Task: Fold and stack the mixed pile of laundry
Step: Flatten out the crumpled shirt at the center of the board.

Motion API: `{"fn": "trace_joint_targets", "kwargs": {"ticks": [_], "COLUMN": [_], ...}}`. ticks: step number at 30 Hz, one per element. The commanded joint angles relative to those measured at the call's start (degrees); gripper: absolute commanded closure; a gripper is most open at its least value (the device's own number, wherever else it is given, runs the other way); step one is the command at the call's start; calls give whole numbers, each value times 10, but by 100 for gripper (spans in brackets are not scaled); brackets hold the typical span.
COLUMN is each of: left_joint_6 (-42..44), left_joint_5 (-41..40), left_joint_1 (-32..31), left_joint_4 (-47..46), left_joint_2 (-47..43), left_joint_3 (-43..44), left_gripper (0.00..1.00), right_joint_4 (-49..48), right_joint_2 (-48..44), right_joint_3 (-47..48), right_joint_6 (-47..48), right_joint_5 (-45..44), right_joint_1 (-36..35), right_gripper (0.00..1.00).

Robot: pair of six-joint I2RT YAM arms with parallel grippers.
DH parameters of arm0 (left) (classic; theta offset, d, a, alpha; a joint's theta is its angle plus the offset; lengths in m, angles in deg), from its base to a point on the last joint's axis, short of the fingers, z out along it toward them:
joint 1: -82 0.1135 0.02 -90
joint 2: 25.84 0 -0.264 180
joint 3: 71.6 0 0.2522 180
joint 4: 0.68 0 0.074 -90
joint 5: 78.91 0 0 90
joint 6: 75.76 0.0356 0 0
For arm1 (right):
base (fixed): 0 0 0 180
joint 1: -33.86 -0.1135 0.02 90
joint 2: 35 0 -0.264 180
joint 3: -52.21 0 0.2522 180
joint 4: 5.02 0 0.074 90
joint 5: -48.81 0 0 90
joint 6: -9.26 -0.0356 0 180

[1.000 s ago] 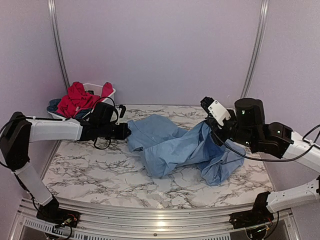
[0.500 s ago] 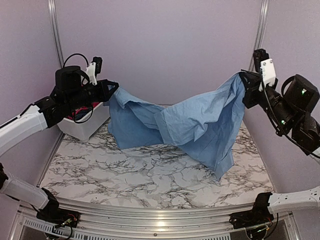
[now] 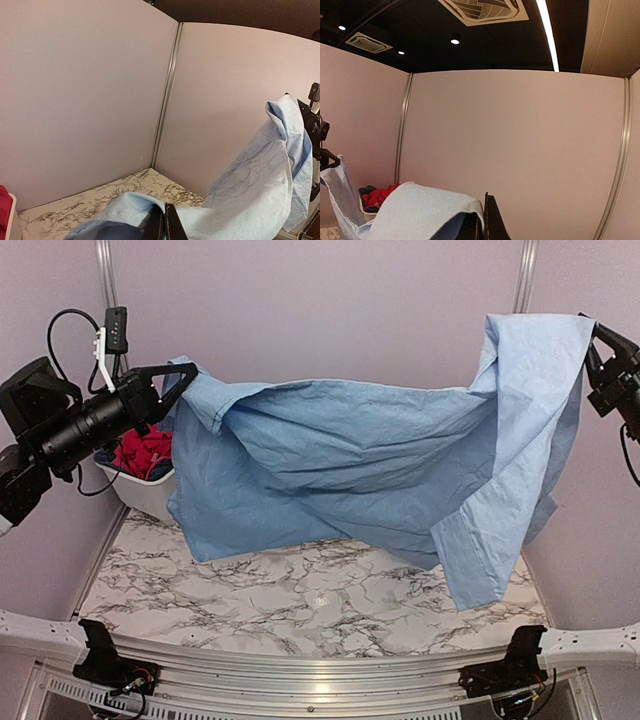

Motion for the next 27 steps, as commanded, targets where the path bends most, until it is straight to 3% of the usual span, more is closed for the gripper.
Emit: {"fn": "trace_joint_targets", "kwargs": {"ticks": [1,8,14,27], "left_joint_6": [12,27,63,59], "left_joint_5": [-12,62,107,191], "left_joint_1": [-3,-30,-50,-52], "left_joint_4": [20,0,-22,-82], "left_joint_2": [-16,-40,-30,-30], "left_joint_3": [-11,5,39,119], "left_gripper": [100,100,100,100], "right_joint_4": [42,24,31,15], "right_joint_2": [32,-3,20,57], "right_joint_3": [47,81,125,232], "right_joint_6": [-3,-3,-8,27], "right_joint_5": [71,127,238,286], "right_joint_1": [4,12,66,72], "right_gripper": [100,100,100,100]}}
